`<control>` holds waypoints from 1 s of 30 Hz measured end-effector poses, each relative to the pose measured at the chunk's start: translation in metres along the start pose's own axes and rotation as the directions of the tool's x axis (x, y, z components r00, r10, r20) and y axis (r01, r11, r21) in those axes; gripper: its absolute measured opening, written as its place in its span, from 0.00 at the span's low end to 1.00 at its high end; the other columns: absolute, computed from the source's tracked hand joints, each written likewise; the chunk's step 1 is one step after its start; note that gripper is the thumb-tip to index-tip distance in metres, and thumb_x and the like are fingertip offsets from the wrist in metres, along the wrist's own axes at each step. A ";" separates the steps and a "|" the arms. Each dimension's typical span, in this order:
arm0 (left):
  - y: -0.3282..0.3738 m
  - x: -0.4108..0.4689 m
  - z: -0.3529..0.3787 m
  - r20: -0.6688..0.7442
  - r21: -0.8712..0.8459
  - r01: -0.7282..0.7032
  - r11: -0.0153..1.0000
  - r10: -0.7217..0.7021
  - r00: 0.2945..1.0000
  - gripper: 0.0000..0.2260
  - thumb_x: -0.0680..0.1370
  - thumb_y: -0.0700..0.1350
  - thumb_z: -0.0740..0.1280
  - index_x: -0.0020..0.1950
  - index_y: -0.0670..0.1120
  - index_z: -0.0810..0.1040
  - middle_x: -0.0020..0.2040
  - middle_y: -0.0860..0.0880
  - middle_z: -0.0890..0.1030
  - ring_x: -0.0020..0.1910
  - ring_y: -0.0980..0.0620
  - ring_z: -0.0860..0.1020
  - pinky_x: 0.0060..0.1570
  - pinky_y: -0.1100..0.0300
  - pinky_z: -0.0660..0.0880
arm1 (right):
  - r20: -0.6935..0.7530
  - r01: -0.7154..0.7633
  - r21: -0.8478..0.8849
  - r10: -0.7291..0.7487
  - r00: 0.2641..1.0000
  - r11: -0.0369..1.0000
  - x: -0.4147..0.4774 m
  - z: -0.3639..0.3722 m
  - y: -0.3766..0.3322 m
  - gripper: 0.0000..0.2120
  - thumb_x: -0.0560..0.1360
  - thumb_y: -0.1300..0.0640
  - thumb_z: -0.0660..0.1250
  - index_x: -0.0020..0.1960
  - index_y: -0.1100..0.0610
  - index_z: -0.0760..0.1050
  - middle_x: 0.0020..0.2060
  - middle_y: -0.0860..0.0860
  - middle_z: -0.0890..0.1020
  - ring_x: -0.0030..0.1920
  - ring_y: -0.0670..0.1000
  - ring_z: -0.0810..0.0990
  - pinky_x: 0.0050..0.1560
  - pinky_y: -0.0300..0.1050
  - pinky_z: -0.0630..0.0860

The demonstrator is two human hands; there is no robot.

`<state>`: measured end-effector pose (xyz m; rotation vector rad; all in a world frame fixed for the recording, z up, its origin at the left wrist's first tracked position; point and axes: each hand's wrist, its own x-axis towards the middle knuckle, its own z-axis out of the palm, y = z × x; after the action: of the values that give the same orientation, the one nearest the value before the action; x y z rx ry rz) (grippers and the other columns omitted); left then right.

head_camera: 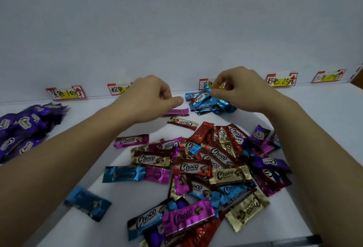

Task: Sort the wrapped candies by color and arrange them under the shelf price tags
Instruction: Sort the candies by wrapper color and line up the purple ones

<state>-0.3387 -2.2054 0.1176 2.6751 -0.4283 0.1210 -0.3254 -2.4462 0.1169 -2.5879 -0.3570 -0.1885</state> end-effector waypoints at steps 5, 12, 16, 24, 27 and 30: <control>-0.030 -0.054 -0.028 0.066 -0.084 -0.107 0.991 0.112 0.991 0.12 0.76 0.58 0.68 0.38 0.52 0.80 0.32 0.50 0.77 0.32 0.55 0.74 0.35 0.61 0.71 | 0.167 0.212 -0.032 -0.204 0.965 0.977 -0.010 0.007 -0.023 0.04 0.77 0.48 0.71 0.49 0.47 0.83 0.33 0.45 0.77 0.33 0.44 0.74 0.34 0.37 0.66; -0.059 -0.094 -0.041 0.350 -0.147 -0.196 0.969 0.237 0.906 0.09 0.72 0.61 0.71 0.44 0.58 0.82 0.38 0.57 0.80 0.41 0.54 0.78 0.37 0.65 0.72 | 0.359 0.400 0.039 -0.386 0.850 0.916 -0.033 0.016 -0.064 0.05 0.77 0.46 0.71 0.50 0.43 0.83 0.36 0.42 0.81 0.39 0.44 0.79 0.40 0.42 0.74; -0.071 -0.099 -0.040 0.414 -0.048 -0.158 0.986 0.164 0.895 0.13 0.67 0.63 0.76 0.46 0.61 0.81 0.44 0.62 0.80 0.43 0.57 0.78 0.42 0.56 0.77 | 0.374 0.497 0.038 -0.474 0.797 0.867 -0.048 0.035 -0.090 0.07 0.76 0.43 0.69 0.52 0.42 0.83 0.39 0.40 0.81 0.42 0.43 0.78 0.41 0.38 0.73; -0.079 -0.101 -0.049 0.478 -0.030 -0.206 0.978 0.195 0.856 0.06 0.73 0.53 0.75 0.44 0.58 0.79 0.43 0.60 0.79 0.44 0.58 0.77 0.44 0.56 0.77 | 0.544 0.615 0.081 -0.552 0.632 0.784 -0.084 0.071 -0.150 0.16 0.80 0.38 0.61 0.62 0.43 0.78 0.45 0.38 0.79 0.46 0.40 0.76 0.49 0.34 0.71; -0.088 -0.099 -0.054 0.388 -0.044 -0.135 0.990 0.141 0.911 0.06 0.76 0.53 0.73 0.42 0.58 0.76 0.40 0.59 0.80 0.39 0.58 0.76 0.39 0.56 0.75 | 0.513 0.575 0.020 -0.502 0.696 0.818 -0.087 0.088 -0.169 0.21 0.77 0.33 0.60 0.60 0.45 0.78 0.42 0.41 0.80 0.41 0.41 0.77 0.44 0.34 0.74; -0.096 -0.096 -0.058 0.234 -0.089 -0.048 0.995 0.067 0.970 0.05 0.76 0.54 0.71 0.44 0.55 0.78 0.36 0.54 0.81 0.34 0.57 0.78 0.36 0.55 0.76 | 0.497 0.516 -0.084 -0.413 0.763 0.853 -0.089 0.098 -0.186 0.24 0.74 0.29 0.62 0.58 0.46 0.77 0.44 0.43 0.79 0.42 0.43 0.75 0.44 0.44 0.79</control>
<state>-0.4005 -2.0711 0.1174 2.6049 -0.5721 -0.1971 -0.4574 -2.2606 0.1029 -2.6836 -1.2327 0.2485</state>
